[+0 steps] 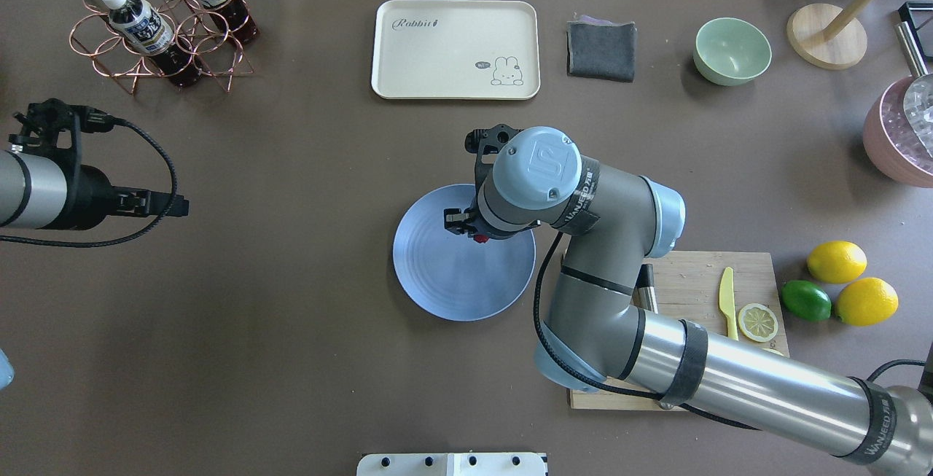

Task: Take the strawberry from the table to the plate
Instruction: 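Lower the strawberry onto the blue plate and open the right gripper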

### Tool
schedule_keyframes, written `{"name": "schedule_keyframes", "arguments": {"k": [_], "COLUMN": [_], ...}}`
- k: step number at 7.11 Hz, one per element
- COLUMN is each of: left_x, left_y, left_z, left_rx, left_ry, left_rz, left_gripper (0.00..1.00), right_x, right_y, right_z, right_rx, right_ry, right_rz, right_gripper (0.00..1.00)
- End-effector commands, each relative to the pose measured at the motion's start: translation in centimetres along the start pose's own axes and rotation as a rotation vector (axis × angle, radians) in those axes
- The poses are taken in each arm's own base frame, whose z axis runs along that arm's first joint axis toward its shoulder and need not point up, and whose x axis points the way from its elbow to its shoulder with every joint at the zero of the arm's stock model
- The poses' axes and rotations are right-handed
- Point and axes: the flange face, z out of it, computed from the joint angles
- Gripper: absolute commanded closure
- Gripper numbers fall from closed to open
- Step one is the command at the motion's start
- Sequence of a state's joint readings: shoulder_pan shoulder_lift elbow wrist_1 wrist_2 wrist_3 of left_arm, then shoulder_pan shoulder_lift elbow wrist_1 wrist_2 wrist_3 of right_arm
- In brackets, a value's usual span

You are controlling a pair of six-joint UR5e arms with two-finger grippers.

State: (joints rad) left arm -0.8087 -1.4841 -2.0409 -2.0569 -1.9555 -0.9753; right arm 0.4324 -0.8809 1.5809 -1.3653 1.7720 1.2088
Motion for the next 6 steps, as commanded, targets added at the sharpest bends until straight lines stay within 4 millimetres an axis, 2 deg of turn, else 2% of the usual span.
{"name": "schedule_keyframes", "arguments": {"k": [1, 5, 6], "left_x": [-1.75, -1.72, -1.72], "left_y": [0.65, 0.63, 0.63], "left_z": [0.16, 0.22, 0.22], "left_rx": [-0.022, -0.024, -0.024], "left_ry": [-0.021, -0.020, -0.020], "left_rz": [0.034, 0.032, 0.034], "left_gripper": [0.02, 0.02, 0.02], "right_x": [-0.85, -0.75, -0.66], "right_y": [1.27, 1.91, 1.93], "right_z": [0.76, 1.62, 1.68], "right_rx": [0.002, -0.006, -0.006], "right_ry": [0.004, 0.017, 0.019], "right_rz": [-0.016, -0.021, -0.021], "right_gripper": [1.00, 1.00, 0.91]}}
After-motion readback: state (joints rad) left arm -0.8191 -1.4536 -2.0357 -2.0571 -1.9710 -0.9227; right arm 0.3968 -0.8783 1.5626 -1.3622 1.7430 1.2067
